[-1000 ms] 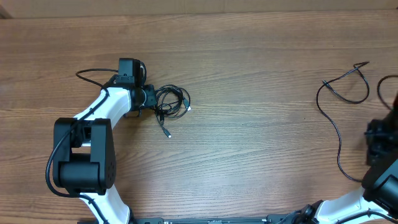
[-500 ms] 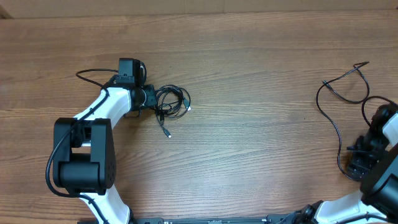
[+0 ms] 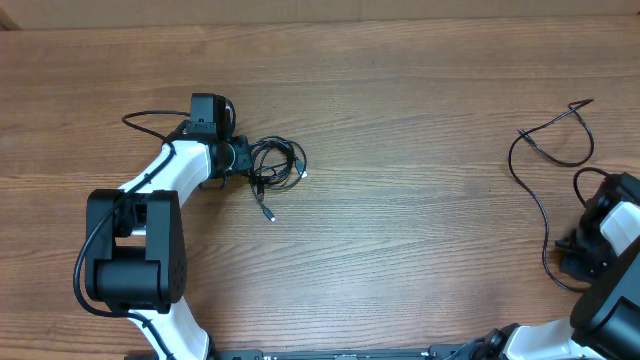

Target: Untangle cables

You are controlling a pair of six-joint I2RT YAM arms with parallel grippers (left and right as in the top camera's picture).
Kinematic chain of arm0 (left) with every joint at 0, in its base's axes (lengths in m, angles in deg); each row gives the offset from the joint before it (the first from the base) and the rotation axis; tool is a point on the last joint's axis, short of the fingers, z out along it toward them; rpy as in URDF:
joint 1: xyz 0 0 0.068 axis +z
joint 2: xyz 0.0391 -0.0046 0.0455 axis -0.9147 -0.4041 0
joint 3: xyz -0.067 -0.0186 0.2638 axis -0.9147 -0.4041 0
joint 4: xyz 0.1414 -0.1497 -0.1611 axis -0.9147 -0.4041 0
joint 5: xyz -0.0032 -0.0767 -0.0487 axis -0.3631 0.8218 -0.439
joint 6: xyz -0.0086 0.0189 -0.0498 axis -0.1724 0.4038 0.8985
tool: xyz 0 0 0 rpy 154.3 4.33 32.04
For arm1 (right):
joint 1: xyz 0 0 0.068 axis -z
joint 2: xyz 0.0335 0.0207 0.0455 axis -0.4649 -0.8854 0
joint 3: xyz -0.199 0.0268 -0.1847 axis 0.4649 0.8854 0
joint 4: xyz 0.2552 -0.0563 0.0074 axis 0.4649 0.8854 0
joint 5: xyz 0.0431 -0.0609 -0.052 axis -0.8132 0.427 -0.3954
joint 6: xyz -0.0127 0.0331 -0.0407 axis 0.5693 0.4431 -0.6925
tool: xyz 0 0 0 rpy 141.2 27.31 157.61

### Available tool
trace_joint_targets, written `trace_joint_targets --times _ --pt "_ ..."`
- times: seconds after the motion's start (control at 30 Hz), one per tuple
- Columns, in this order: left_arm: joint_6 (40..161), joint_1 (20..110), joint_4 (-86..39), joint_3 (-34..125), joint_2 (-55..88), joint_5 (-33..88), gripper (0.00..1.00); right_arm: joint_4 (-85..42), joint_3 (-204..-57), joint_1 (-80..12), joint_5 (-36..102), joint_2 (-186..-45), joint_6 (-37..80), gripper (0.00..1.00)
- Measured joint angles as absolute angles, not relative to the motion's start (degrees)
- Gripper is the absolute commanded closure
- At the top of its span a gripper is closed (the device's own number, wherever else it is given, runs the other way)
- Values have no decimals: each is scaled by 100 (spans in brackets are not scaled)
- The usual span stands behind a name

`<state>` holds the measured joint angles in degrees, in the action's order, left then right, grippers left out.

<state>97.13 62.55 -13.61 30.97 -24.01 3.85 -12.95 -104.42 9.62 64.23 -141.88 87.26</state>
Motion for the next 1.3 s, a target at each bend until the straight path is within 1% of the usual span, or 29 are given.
trace_joint_targets --times 0.07,0.13,0.27,0.37,0.43,0.5,0.6,0.9,1.1,1.3 --pt "9713 6255 -1361 3097 -2399 385 80 -1131 -10542 966 6412 -14220 8603 34" --pt "9711 6255 -1361 3097 -2401 387 80 -757 -10769 994 6388 -14317 8376 30" --pt "9711 6255 -1359 3097 -2399 387 80 171 -11427 1053 6090 -14636 7753 30" --pt "9713 6255 -1350 3097 -2399 387 80 635 -11781 1042 5872 -14754 7453 35" --pt "9711 6255 -1348 3097 -2399 387 80 694 -11862 1045 5797 -14752 7364 34" --pt "9713 6255 -1348 3097 -2399 389 80 685 -11832 1045 5822 -14754 7405 30" --pt "9711 6255 -1348 3097 -2399 402 80 539 -11600 1045 5990 -14752 7661 28" --pt "9713 6257 -1335 3097 -2399 420 79 -816 -10533 1001 6567 -14214 8166 28" --pt "9713 6257 -1332 3097 -2401 420 79 -1525 -10184 1003 6799 -14100 8315 28" --pt "9711 6257 -1326 3091 -2399 420 79 -1914 -9974 964 7137 -14056 8159 23"
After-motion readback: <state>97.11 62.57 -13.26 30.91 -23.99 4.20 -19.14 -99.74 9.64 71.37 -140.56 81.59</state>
